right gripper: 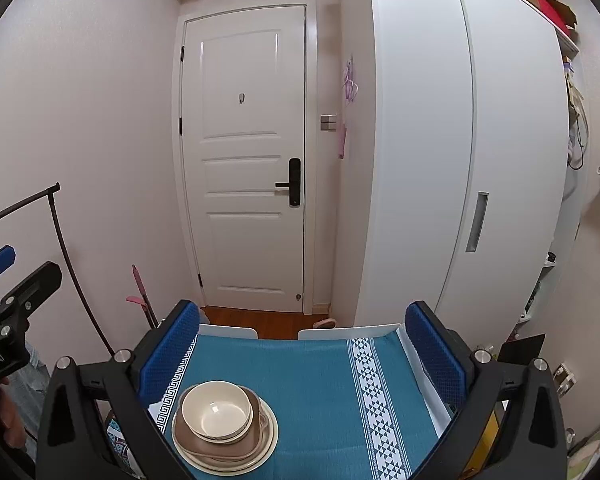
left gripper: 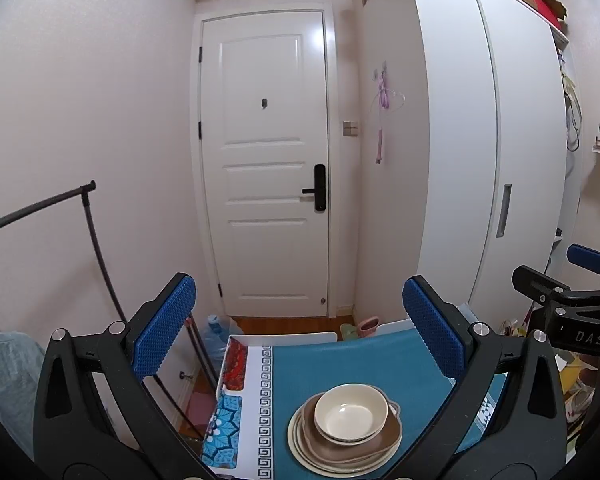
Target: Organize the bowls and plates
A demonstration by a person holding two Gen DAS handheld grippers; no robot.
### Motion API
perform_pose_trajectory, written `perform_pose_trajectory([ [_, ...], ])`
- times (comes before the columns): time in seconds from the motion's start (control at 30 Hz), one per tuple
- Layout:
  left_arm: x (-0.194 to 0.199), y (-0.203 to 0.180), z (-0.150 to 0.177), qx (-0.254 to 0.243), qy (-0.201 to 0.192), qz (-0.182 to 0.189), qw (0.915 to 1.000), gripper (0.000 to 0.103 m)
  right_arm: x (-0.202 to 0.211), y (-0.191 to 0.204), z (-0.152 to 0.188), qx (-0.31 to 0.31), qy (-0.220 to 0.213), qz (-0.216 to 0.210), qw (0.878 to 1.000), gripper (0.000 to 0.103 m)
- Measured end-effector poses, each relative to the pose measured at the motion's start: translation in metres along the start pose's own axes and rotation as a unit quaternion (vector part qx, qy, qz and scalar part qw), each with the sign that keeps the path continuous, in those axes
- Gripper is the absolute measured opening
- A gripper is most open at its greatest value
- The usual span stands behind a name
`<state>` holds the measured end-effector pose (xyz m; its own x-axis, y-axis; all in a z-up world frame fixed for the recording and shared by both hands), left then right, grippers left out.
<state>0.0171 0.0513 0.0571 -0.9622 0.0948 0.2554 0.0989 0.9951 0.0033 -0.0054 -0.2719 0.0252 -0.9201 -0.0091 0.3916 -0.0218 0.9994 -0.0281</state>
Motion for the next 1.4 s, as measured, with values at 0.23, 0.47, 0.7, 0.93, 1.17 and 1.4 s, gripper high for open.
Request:
perform_pose_trajectory([
  [0.23, -0.004, 0.000, 0.000, -0.002, 0.002, -0.003, 1.0000, 0.103, -0.003, -0.001, 0.000, -0.003, 0.002, 0.003, 1.000, 0.102],
  [0.47, -0.006, 0.001, 0.000, -0.001, 0.004, -0.005, 1.0000, 0.103, -0.003, 0.000, 0.000, -0.003, 0.003, 0.003, 1.000, 0.103],
  [0.7, -0.007, 0.001, 0.001, -0.004, 0.003, -0.010, 0.9999, 0.103, -0.004, -0.001, 0.000, -0.003, 0.003, 0.002, 1.000, 0.103],
  [0.93, -0.007, 0.003, 0.000, -0.001, -0.009, -0.018, 0.9998, 0.103, -0.005, -0.001, 0.000, -0.002, 0.004, 0.001, 1.000, 0.102],
  [1.17, -0.008, 0.003, -0.002, -0.009, -0.015, -0.040, 0.9990, 0.103, -0.006, 0.000, 0.002, -0.003, 0.005, 0.001, 1.000, 0.102],
  [1.4, -0.013, 0.002, -0.001, -0.017, -0.019, -0.042, 0.9988, 0.103, -0.010, -0.002, 0.002, -0.003, 0.008, -0.001, 1.000, 0.103],
])
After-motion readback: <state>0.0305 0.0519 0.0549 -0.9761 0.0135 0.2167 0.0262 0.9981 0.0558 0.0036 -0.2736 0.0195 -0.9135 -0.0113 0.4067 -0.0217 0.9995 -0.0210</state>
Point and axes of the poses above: each gripper's, at about its wrist camera, not at the fingertips, and x roughly against the way its jaws point, y to its left, z to its underside, the point moved 4 cm from there along -x, roughly the way its jaws point, and after that the axes turned 1 degree about x, right-handed, at the moved point
